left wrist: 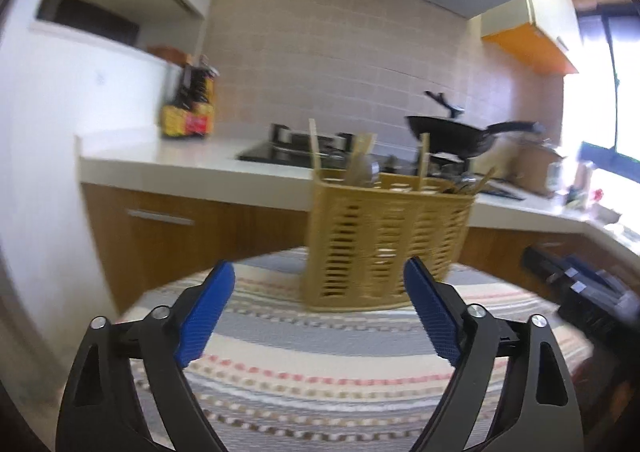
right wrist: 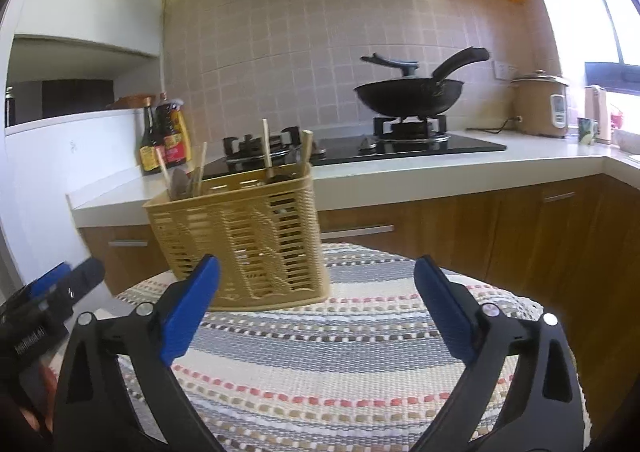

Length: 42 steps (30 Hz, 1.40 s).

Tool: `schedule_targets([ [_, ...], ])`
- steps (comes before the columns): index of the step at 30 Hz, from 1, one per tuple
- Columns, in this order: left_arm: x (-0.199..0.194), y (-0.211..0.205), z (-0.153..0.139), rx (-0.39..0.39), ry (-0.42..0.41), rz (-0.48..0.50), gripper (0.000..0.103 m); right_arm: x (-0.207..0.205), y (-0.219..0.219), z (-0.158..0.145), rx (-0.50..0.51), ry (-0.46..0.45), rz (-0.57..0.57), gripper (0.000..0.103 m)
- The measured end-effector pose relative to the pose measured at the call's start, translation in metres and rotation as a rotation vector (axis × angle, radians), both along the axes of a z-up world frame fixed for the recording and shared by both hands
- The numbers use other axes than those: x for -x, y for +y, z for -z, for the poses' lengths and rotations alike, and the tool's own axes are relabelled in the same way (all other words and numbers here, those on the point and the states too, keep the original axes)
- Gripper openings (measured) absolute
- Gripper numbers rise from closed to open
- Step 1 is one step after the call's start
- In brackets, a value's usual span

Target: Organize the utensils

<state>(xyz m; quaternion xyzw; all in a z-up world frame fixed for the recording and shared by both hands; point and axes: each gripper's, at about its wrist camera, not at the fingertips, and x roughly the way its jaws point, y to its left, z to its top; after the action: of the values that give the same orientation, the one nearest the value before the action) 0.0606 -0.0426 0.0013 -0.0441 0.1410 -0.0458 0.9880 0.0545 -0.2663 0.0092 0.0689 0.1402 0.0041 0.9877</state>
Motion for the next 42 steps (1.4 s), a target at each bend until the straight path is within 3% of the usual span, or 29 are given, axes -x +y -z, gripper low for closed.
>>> schedule_targets([
  [3,0.003,0.0,0.007,-0.051,-0.008,-0.092,0.087,-0.002,-0.002,0.003,-0.001,0.007,-0.006,0.094],
  [6,0.004,0.006,0.005,-0.03,-0.012,-0.084,0.094,-0.003,-0.002,0.003,0.0,0.008,-0.011,0.094],
  [10,0.005,0.009,0.001,-0.02,-0.028,-0.068,0.095,-0.001,0.005,0.002,0.033,-0.002,-0.022,0.094],
  [21,0.004,-0.005,0.007,-0.078,0.012,-0.021,0.095,-0.003,0.016,0.004,0.091,0.016,-0.034,0.095],
  [26,0.004,-0.005,0.007,-0.078,0.011,-0.053,0.095,-0.005,0.016,0.006,0.099,0.03,-0.028,0.095],
  [33,0.002,-0.005,0.008,-0.07,0.029,-0.018,0.095,-0.011,0.011,0.007,0.08,0.057,-0.016,0.095],
  [42,0.0,-0.007,0.008,-0.078,0.04,-0.031,0.095,-0.005,0.023,0.006,0.154,0.029,0.0,0.095],
])
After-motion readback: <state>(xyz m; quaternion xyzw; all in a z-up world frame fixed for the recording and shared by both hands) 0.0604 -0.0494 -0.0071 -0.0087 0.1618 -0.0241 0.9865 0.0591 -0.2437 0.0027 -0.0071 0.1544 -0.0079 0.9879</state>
